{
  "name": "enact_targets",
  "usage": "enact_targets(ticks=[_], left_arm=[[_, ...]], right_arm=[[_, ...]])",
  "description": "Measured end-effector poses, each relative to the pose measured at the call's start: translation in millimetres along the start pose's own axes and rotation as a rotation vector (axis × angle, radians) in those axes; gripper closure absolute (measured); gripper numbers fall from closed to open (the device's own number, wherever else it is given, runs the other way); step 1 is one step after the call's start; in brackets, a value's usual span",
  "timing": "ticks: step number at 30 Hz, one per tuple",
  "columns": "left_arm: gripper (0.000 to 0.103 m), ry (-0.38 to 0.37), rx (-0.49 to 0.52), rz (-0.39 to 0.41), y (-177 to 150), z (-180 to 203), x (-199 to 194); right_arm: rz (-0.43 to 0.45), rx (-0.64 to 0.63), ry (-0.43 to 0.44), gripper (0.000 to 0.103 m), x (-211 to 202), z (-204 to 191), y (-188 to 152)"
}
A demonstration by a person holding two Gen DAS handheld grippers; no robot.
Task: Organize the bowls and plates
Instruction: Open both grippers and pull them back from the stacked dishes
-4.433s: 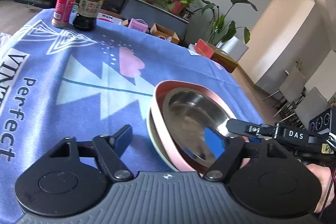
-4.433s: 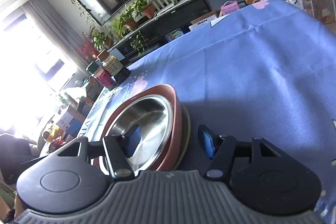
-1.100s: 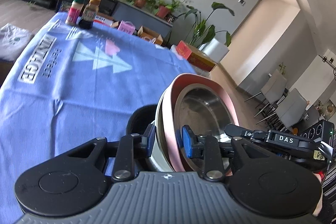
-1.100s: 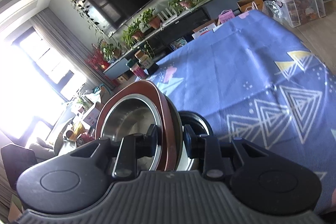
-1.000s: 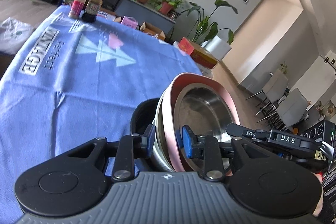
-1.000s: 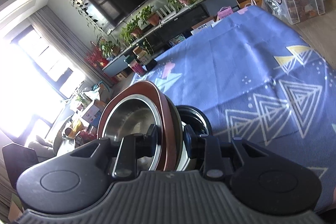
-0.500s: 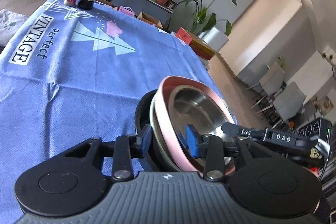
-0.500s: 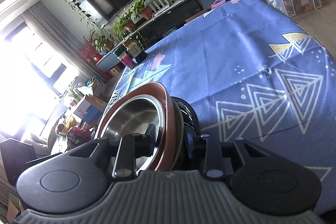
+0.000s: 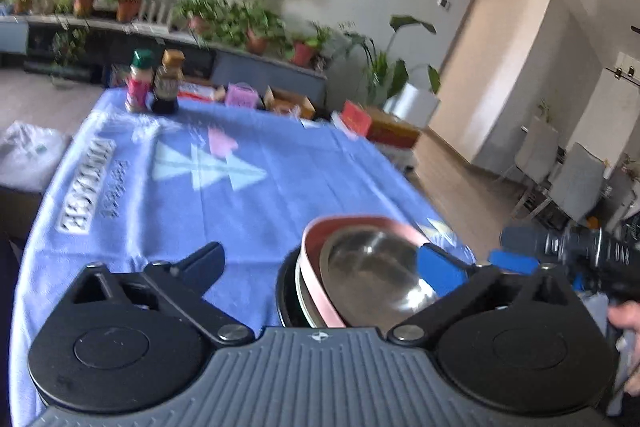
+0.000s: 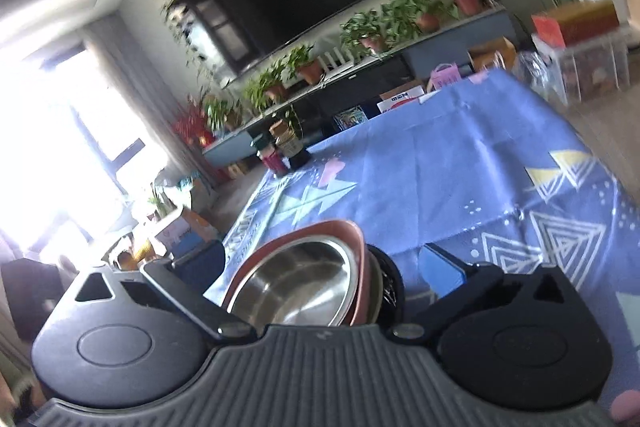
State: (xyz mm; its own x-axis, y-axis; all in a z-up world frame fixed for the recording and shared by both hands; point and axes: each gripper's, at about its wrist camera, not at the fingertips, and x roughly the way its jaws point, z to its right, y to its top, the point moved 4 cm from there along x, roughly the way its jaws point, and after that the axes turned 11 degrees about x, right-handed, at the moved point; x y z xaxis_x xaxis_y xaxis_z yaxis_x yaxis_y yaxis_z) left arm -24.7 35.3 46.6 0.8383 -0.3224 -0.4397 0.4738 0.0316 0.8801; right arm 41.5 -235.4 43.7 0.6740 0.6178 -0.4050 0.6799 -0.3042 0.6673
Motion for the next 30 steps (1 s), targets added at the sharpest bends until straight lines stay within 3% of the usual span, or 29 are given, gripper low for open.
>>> enact_targets(ticks=[6, 10, 15, 21, 26, 30], left_arm=[[0.000, 0.153, 0.135, -0.031, 0.6, 19.5, -12.3], [0.000, 0.281, 0.229, -0.082, -11.8, 29.7, -11.4], [0.000, 0.271, 0.217, -0.116, -30.5, 33.7, -13.0], [0.000, 0.212, 0.126, -0.090, -43.7, 31.0, -18.0], [0.000, 0.263, 0.107, -0.083, -53.3, 29.5, -19.5], [0.000, 0.255, 0.099, -0.090, -56.0, 26.8, -19.4]], right_arm=[[-0.025, -0.223, -0.078, 0.002, -3.7, -24.4, -26.3], [-0.056, -0.254, -0.100, 0.002, -3.8, -26.8, -38.2], [-0.080, -0.265, -0.135, 0.002, -6.3, -25.8, -48.7], [-0.070, -0.227, -0.032, 0.002, -14.4, -25.9, -58.2], [-0.029, -0.199, 0.007, 0.002, -14.3, -20.6, -67.6], [-0.045, -0.199, 0.004, 0.002, -8.5, -19.6, -71.3]])
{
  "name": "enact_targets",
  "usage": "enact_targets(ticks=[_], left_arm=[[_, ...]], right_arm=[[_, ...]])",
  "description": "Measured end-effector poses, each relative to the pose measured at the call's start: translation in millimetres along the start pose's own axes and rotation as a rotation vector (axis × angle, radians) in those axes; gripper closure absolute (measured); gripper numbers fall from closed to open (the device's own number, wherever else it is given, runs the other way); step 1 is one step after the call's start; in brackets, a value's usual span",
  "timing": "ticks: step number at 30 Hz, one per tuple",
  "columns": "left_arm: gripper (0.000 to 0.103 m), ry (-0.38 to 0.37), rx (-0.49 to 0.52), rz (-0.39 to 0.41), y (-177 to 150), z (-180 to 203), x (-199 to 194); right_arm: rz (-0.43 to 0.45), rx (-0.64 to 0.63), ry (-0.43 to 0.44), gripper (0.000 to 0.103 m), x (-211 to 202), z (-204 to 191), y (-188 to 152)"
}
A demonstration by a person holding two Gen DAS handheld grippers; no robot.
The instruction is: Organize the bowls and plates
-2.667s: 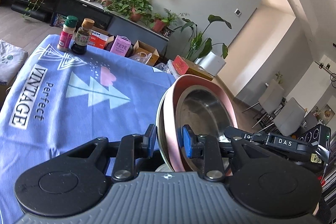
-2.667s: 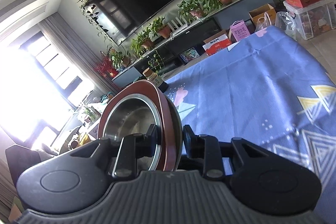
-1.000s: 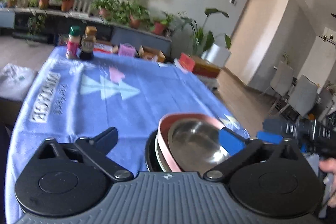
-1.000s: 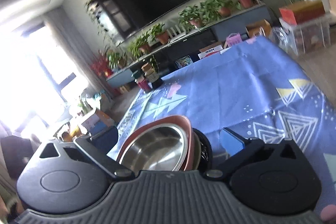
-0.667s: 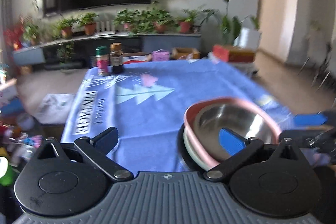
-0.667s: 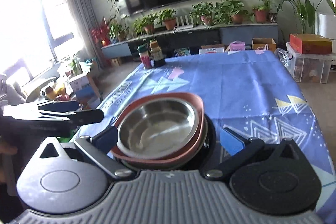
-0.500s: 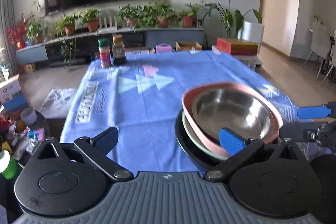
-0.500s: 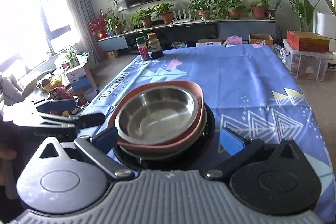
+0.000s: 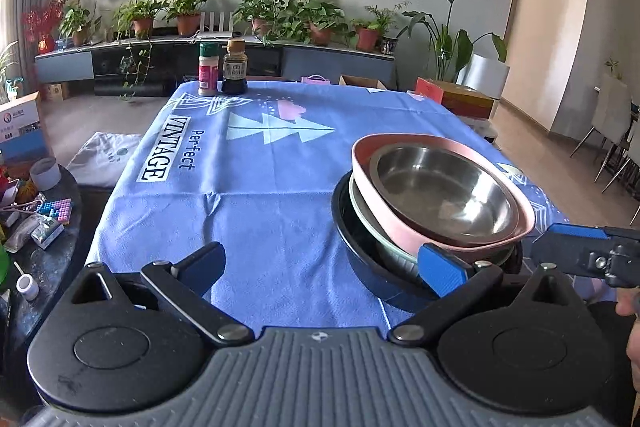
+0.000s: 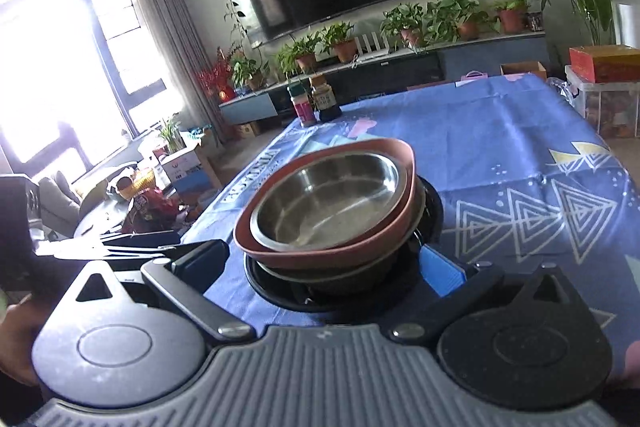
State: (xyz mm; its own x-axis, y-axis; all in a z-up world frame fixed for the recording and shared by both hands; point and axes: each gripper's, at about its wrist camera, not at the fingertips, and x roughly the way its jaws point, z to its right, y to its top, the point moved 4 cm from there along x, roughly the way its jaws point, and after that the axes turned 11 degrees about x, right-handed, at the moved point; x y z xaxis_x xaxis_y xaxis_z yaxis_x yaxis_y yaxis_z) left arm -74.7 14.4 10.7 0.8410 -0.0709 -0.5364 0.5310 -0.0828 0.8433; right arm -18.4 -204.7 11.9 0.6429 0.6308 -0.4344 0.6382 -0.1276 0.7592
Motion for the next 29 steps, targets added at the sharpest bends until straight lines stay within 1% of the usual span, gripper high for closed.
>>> enact_targets(ticks=[6, 25, 29], left_arm=[[0.000, -0.018, -0.005, 0.019, 0.1, 1.1, -4.5], [0.000, -0.029, 0.006, 0.018, -0.3, 7.7, -3.5], [0.000, -0.035, 0.012, 0.028, -0.3, 7.9, -3.4]], right_arm=[[0.007, -0.005, 0.013, 0.002, -3.3, -1.6, 0.3], [0.010, 0.008, 0.009, 0.002, -6.3, 2.5, -0.8], [0.010, 0.008, 0.009, 0.002, -6.3, 2.4, -1.1]])
